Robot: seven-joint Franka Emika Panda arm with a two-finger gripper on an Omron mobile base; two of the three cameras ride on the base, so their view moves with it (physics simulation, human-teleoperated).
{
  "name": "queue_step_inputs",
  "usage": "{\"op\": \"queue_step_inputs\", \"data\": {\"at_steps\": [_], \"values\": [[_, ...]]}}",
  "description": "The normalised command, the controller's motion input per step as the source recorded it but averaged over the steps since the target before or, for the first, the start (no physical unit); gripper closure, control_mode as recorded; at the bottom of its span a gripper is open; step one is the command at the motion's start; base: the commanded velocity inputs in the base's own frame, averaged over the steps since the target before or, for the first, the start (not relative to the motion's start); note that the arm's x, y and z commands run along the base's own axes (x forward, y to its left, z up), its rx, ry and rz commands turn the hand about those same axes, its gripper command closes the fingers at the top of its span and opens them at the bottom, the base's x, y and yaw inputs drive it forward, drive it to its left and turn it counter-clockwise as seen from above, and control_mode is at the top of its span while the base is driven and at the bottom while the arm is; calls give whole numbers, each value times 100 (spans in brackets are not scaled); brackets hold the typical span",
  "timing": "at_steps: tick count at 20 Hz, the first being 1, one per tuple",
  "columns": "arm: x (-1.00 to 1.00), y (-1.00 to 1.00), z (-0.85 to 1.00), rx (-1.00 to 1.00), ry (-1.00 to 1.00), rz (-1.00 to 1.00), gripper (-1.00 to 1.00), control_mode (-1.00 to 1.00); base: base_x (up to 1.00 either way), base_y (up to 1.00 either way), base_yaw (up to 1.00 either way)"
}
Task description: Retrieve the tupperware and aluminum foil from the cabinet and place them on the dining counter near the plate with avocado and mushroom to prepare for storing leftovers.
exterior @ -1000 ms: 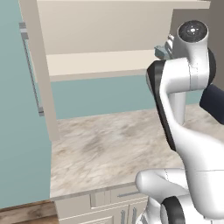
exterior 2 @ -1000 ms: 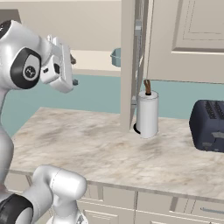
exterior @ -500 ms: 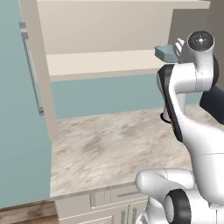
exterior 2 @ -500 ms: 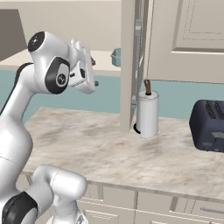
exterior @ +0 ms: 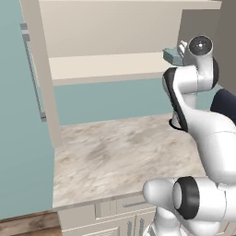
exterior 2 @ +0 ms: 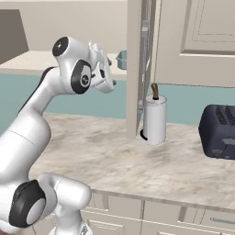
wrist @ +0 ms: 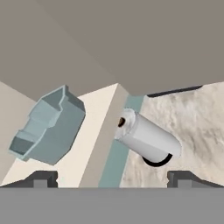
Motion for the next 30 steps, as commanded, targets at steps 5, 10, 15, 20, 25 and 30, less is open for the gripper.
{"op": "queue_step_inputs", "data": {"at_steps": [5,10,15,20,25,30], "values": [[60,0,0,-13,3,0,-100,-100,0,0,0],[56,-8,0,-14,6,0,-100,-100,0,0,0],[49,-15,12,-12,5,0,-100,-100,0,0,0],[36,-18,18,-8,0,-3,-100,-100,0,0,0],[42,-25,4,-3,1,-6,-100,-100,0,0,0],[40,-27,0,0,1,-6,-100,-100,0,0,0]]}}
